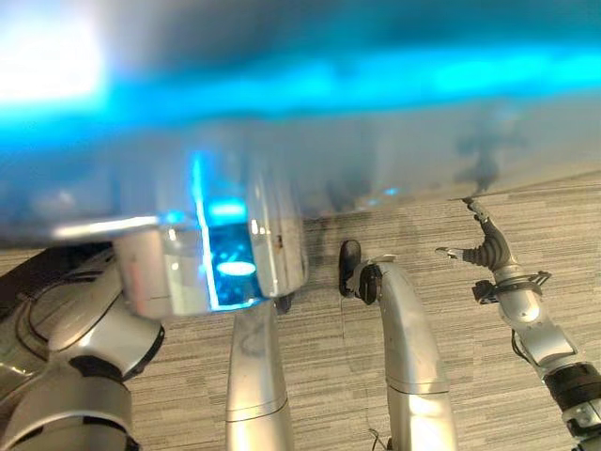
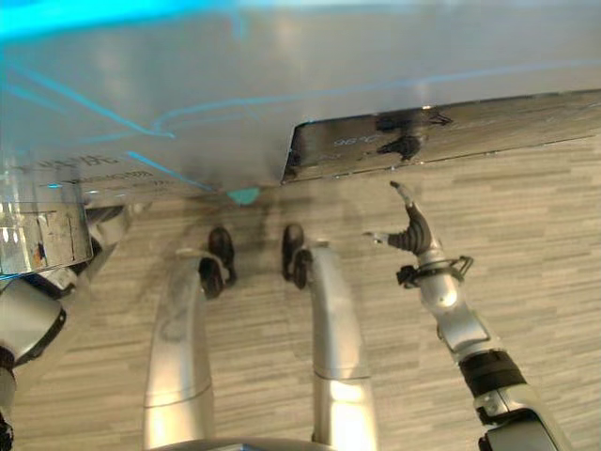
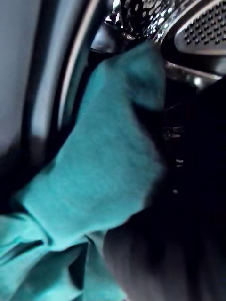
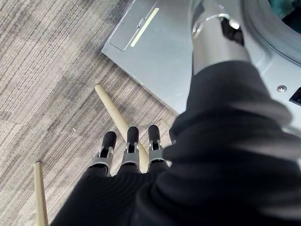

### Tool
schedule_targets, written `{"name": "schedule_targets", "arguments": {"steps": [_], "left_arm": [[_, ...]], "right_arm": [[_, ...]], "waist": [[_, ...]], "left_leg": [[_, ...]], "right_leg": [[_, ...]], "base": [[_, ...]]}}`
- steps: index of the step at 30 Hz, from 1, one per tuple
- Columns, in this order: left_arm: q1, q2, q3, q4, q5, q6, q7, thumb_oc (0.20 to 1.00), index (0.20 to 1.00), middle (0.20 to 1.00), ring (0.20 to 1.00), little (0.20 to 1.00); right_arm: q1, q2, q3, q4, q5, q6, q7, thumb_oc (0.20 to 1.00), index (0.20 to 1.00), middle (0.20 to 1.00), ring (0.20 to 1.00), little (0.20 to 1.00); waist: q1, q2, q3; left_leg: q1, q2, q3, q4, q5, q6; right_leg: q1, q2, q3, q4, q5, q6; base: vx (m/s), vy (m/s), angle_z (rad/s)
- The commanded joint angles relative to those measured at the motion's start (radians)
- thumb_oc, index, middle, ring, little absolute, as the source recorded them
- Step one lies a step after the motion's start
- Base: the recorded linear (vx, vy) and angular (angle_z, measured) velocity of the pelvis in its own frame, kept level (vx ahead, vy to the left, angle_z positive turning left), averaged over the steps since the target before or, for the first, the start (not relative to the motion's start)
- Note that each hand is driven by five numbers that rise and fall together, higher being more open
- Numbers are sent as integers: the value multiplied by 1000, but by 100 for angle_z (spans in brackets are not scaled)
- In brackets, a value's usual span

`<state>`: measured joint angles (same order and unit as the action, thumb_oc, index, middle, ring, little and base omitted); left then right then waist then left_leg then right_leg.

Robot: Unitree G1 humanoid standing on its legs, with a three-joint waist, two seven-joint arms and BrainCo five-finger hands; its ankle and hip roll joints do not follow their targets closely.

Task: Grab the laundry basket,head to the washer,open it,put in the laundry and shut it.

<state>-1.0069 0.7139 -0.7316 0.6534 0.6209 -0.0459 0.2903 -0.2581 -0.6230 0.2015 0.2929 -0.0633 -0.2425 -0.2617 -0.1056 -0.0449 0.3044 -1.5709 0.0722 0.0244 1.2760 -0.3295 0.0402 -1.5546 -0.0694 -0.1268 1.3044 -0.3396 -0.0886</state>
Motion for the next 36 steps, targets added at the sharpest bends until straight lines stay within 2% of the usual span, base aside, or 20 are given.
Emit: {"name": "schedule_targets", "arguments": {"steps": [1,3,6,10,13,16,17,20,22,23,24,25,29,33,36], "left_arm": [[24,-31,115,-57,-210,-31,96,200,200,200,200,200],[91,-91,245,-101,-433,-72,142,200,200,200,200,200],[138,-160,369,-120,-609,-99,211,200,200,200,200,200],[69,-181,409,-57,-680,-90,289,200,200,200,200,200],[-73,-151,361,68,-664,-61,320,200,200,200,200,200],[-131,-129,329,114,-637,-47,326,219,219,219,219,219],[-165,-126,311,146,-632,-45,326,1000,1000,1000,1000,1000],[-266,-60,207,186,-570,-25,263,1000,1000,1000,1000,1000],[-273,-54,190,189,-560,-10,226,1000,1000,1000,1000,1000],[-292,-37,142,187,-471,16,188,1000,1000,1000,1000,1000],[-293,-36,141,187,-469,17,187,1000,1000,1000,1000,1000],[-281,-16,110,160,-374,40,156,1000,1000,1000,1000,1000],[-257,-33,123,143,-327,44,150,1000,1000,1000,1000,1000],[-134,-44,177,35,-320,20,142,1000,1000,1000,1000,1000],[8,-49,236,-75,-306,5,134,1000,1000,1000,1000,1000]], "right_arm": [[10,20,-43,-61,-16,-3,-47,1000,1000,1000,1000,1000],[18,56,-47,-45,-13,11,-55,1000,1000,1000,1000,1000],[29,99,-41,-25,3,10,-58,1000,1000,1000,1000,1000],[34,107,-23,-36,16,-1,-56,1000,1000,1000,1000,1000],[28,82,-4,-69,30,-16,-40,1000,1000,1000,1000,1000],[35,64,4,-91,30,-24,-25,1000,1000,1000,1000,1000],[39,58,5,-101,33,-29,-19,1000,1000,1000,1000,1000],[52,21,4,-130,37,-35,5,1000,1000,1000,1000,1000],[54,20,0,-128,39,-31,8,1000,1000,1000,1000,1000],[49,18,-2,-121,39,-25,12,1000,1000,1000,1000,1000],[48,20,-3,-120,38,-25,12,1000,1000,1000,1000,1000],[44,20,-11,-124,30,-24,20,1000,1000,1000,1000,1000],[40,28,-13,-115,31,-27,21,1000,1000,1000,1000,1000],[48,39,-17,-113,28,-24,21,1000,1000,1000,1000,1000],[56,54,-28,-99,25,-14,15,1000,1000,1000,1000,1000]], "waist": [[-8,15,5],[-2,15,-3],[-4,10,-16],[-16,3,-20],[-35,1,-28],[-44,-2,-34],[-47,-3,-38],[-55,-5,-39],[-54,-4,-38],[-50,-1,-39],[-49,-2,-38],[-42,-1,-39],[-37,-1,-43],[-26,-2,-54],[-11,-2,-63]], "left_leg": [[7,9,-38,33,-55,24],[14,7,-38,28,-55,22],[31,11,-38,20,-54,19],[45,12,-42,3,-49,15],[39,10,-51,-10,-40,11],[25,9,-56,-3,-36,9],[16,9,-61,0,-34,8],[2,13,-73,18,-30,5],[2,16,-73,22,-31,5],[2,17,-74,28,-31,4],[2,17,-74,29,-31,4],[2,15,-76,32,-32,5],[2,12,-73,25,-27,6],[32,8,-67,9,-24,6],[101,11,-55,-44,-21,3]], "right_leg": [[51,24,60,-121,46,95],[56,23,57,-126,47,91],[75,21,46,-131,41,87],[91,13,40,-140,36,86],[90,10,39,-150,38,88],[82,11,35,-147,40,88],[76,10,32,-144,40,89],[70,14,32,-126,46,95],[71,13,32,-122,48,96],[71,14,31,-117,50,97],[71,14,31,-116,50,97],[69,16,30,-113,54,103],[70,13,28,-117,52,105],[92,10,26,-121,43,103],[148,2,24,-155,40,103]], "base": [[0,0,0],[0,0,0],[0,0,0],[0,0,0],[-13,-10,1],[-5,-6,2],[0,0,0],[-5,-21,2],[0,0,0],[0,0,0],[0,0,0],[0,0,0],[0,0,0],[-4,3,1],[-43,37,7]]}}
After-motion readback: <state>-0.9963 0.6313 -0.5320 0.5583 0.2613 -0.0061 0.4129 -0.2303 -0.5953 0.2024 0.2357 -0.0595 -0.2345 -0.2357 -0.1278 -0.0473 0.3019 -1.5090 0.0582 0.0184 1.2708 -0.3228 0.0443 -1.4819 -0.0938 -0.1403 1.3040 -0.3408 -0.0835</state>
